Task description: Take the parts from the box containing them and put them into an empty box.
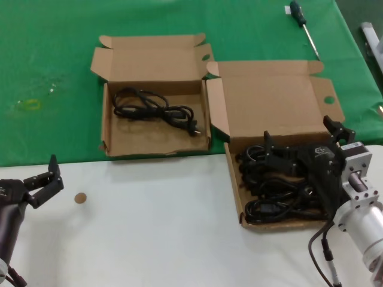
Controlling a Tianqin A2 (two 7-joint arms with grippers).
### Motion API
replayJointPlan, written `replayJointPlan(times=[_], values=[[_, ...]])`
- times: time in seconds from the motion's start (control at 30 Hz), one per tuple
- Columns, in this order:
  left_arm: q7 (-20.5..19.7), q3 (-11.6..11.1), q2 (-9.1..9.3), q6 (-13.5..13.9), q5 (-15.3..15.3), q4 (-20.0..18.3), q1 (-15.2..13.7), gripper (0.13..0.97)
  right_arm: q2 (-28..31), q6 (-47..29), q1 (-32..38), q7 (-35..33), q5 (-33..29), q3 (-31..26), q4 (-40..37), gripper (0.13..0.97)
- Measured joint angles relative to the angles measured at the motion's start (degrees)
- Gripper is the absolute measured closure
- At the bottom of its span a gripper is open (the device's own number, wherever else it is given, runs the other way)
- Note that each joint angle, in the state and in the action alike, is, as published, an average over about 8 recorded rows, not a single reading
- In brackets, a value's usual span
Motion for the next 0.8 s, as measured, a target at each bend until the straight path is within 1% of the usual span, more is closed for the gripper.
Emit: replayJointPlan(times=[0.8], values=[[0.0, 0.0, 0.0, 0.0, 0.0, 0.0, 0.0, 0.132, 0.0, 0.0, 0.0, 0.0, 0.0, 0.0, 0.0, 0.129]])
